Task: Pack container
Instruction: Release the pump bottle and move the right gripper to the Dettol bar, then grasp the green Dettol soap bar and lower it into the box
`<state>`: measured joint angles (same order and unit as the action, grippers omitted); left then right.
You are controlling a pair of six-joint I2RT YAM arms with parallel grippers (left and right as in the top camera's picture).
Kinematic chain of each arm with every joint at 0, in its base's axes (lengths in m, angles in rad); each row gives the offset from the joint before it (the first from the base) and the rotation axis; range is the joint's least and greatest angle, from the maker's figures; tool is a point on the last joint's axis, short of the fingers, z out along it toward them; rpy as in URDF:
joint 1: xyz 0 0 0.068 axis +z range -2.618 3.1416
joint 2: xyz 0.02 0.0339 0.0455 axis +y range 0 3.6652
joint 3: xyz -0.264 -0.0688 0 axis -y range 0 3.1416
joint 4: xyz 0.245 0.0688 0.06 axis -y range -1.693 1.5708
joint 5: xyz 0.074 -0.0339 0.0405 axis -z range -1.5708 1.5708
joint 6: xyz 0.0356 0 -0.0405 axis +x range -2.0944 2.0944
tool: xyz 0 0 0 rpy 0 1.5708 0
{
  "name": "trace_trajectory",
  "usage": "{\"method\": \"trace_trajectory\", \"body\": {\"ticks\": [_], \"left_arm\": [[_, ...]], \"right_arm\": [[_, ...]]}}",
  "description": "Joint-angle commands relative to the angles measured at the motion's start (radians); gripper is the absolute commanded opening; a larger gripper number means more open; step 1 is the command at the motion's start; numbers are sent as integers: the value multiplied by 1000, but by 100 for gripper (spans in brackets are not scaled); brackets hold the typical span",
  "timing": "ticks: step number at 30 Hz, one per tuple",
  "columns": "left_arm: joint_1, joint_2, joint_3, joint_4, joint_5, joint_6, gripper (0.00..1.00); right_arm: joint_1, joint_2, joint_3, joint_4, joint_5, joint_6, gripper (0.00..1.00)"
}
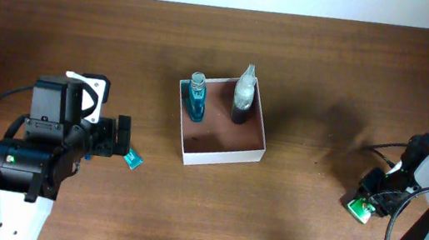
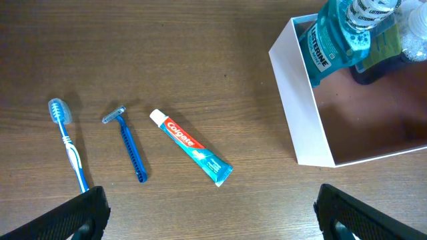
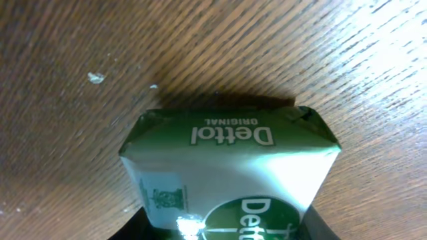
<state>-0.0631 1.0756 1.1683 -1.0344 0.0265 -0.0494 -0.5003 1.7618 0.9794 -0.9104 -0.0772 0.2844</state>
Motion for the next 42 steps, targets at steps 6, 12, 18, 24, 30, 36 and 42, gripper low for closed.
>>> {"method": "trace_trajectory", "body": {"ticks": [6, 12, 18, 24, 30, 36, 42], "left_arm": [[0, 0, 11, -1, -4, -10, 99], [0, 0, 11, -1, -4, -10, 99], [0, 0, 11, 0, -4, -10, 99], [0, 0, 11, -1, -4, -10, 99], [0, 0, 11, -1, -4, -10, 99], [0, 0, 11, -1, -4, -10, 99], [0, 0, 11, -1, -4, -10, 99]], "right_arm": [[3, 12, -10, 1, 6, 4, 21], [4, 11, 61, -86, -2, 9, 13], [5, -18, 196, -232, -2, 7, 4], [87, -98, 313, -315, -1, -9, 4], [297, -205, 443, -382, 11, -16, 4], [573, -301, 535, -389, 35, -16, 4], [920, -307, 541, -319, 166, -14, 4]]}}
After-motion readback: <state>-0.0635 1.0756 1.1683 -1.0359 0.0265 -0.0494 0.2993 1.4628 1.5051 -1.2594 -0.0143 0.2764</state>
